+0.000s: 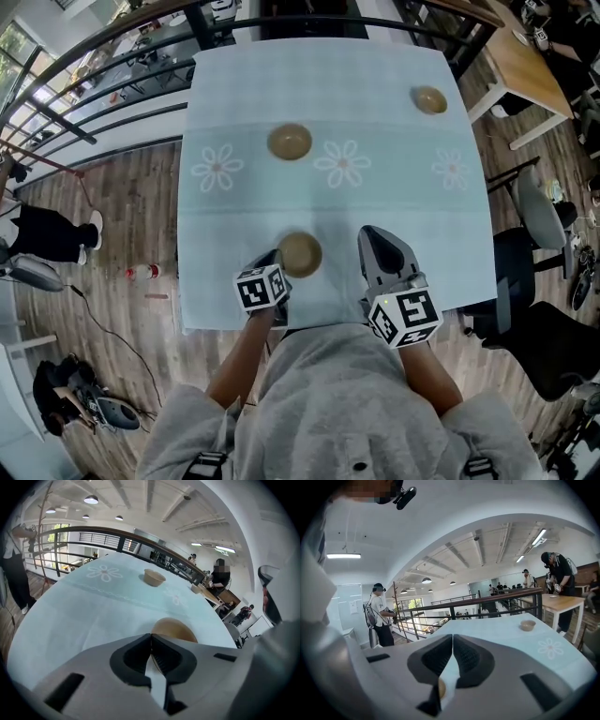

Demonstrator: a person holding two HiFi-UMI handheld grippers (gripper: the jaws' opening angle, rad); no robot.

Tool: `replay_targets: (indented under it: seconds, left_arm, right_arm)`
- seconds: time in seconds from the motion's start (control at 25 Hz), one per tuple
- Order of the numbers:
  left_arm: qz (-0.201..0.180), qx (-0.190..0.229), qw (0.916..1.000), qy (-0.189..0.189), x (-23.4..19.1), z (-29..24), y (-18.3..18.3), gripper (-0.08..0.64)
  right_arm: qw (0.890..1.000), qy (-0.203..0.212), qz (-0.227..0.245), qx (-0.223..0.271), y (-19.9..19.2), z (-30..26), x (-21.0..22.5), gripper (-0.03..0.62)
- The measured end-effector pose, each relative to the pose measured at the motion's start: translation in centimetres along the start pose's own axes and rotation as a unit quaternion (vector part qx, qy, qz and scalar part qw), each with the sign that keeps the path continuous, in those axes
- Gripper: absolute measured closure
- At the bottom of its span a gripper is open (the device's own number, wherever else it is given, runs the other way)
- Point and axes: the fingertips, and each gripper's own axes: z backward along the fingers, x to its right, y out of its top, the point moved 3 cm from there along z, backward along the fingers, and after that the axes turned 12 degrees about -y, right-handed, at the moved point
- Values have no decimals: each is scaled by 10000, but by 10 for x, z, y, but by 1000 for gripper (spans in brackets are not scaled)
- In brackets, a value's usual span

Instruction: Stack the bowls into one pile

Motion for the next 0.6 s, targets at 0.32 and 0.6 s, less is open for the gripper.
replay_targets:
  seconds: [0.32,0.6]
  left_arm:
    - [273,441,9986,-64,-2,-2,40,537]
    - [332,1056,9937,-192,2,-5,106,537]
  right_arm:
    - [9993,-379,-54,-25,-4,8,19,565]
    - [9993,-354,-106,-93,-14,1,19,565]
